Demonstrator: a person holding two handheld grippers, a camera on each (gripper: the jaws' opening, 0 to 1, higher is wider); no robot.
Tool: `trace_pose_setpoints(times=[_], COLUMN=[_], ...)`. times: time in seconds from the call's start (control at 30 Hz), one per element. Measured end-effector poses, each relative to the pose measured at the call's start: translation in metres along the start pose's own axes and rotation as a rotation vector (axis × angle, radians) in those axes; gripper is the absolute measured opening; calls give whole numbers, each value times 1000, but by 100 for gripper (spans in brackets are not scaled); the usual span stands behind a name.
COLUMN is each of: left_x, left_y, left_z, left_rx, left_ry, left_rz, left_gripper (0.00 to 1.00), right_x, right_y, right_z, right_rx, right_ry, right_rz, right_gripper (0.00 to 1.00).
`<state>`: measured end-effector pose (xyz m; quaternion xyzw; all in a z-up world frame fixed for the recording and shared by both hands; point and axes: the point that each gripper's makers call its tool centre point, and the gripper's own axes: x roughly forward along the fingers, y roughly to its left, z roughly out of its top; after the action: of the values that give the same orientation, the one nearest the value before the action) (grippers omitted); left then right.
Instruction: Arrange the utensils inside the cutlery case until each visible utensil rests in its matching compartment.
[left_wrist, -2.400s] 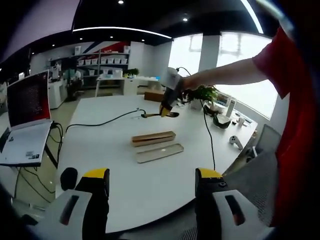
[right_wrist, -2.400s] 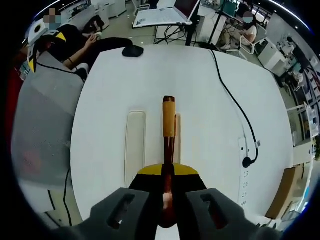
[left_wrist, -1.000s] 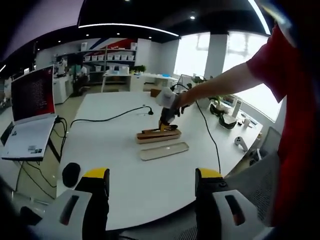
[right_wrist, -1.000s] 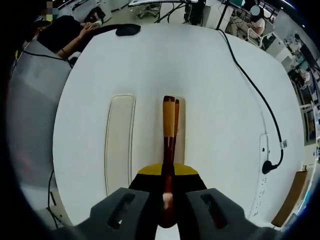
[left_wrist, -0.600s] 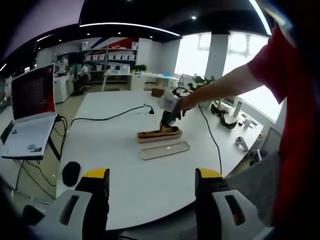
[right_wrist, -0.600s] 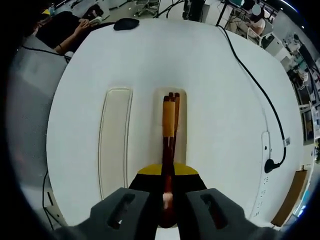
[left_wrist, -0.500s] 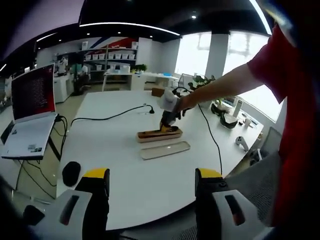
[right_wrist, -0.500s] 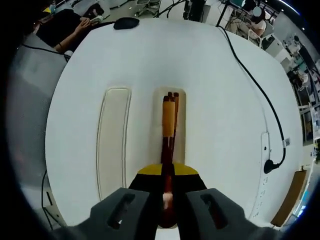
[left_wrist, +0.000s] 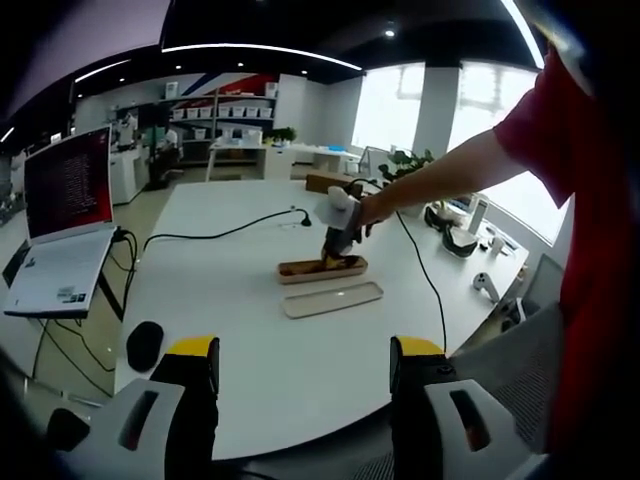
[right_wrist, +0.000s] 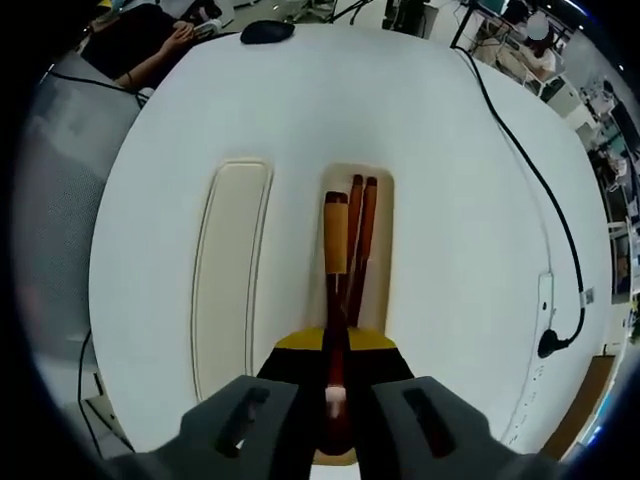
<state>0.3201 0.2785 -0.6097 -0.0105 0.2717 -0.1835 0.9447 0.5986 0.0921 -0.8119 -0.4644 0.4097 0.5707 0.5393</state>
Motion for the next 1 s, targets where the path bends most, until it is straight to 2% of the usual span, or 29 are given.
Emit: trace_pose_setpoints(times=[0.1,0.37,0.63,0.77,0.87,0.9,1.0], left_x=[1,1,3,3,2,2,2], left_y=[0,3,2,2,2,1,0], left_z=[1,-1,-1,-1,1,3,7], left_rx=[3,3,4,7,12,12,15], left_ry=[2,7,7,8,4,0,-10], left_rz=[-2,0,-4,-4,-4,-6,-12], left_gripper=[71,70,70,70,70,70,70], right_x=[1,-1,-4,-9,-16,-19,-28], right_y=[-1,1,0,-1,-6,-8,-9], right_z=[-3,4,2,-1,-2,-2,-5], right_rx=[13,19,45,94,154,214,268], right_ry=[13,-31,-26,-36,-70,-98,-135], right_rz=[9,31,20,25,7,-8,-26], right_gripper=[2,1,1,0,0,0,0])
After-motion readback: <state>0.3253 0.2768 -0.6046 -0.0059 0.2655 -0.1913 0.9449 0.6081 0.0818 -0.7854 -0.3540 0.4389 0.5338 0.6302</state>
